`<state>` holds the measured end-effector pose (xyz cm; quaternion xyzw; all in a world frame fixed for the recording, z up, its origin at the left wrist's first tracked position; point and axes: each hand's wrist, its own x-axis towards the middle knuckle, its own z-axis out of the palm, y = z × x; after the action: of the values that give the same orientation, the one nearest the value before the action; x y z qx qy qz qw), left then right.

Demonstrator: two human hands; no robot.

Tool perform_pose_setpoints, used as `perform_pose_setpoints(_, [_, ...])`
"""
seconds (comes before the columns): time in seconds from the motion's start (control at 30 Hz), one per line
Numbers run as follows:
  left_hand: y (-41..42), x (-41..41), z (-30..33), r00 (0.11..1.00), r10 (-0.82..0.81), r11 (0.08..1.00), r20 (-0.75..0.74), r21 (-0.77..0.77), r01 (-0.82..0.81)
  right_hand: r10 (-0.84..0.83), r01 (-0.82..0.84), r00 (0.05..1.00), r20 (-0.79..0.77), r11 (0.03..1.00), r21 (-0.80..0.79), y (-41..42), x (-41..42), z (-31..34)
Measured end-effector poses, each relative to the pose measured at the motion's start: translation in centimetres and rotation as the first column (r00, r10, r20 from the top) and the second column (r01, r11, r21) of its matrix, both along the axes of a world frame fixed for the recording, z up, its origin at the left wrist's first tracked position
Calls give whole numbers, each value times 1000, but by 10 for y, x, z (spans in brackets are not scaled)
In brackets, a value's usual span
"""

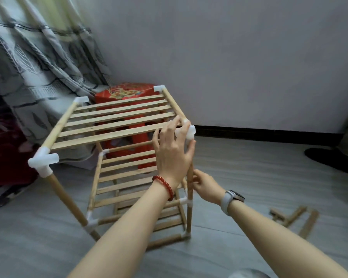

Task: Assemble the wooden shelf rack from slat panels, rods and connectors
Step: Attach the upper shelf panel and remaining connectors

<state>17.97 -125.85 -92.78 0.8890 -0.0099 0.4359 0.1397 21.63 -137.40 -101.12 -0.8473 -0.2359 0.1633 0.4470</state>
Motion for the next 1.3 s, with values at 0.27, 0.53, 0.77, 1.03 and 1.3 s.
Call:
perform_pose_setpoints(0.27, [-22, -17, -39, 999, 35, 969, -3, 244, -33, -96, 93, 993, -61, 994, -53, -50, 13, -22])
perform_pose_setpoints(0.53, [-93, 7, -148, 837, -146, 965, -527, 111, 237, -460, 418, 867, -192, 880, -226, -152, 6, -137])
perform_pose_setpoints(0.77, [-135, 56, -297, 322, -167, 983, -932, -132, 128, -828, 691, 557, -58, 501, -522, -245, 18, -250])
perform_pose_setpoints(1.03, [-139, 57, -408, -41, -20, 956, -999, -31, 290, -911, 722, 413, 7, 323, -611, -271, 46, -324])
perform_pose_setpoints(1.3, [-129, 63, -360, -4, -94, 971, -996, -92, 220, -913, 892, -47, -406, 145, -428, -263, 45, -294])
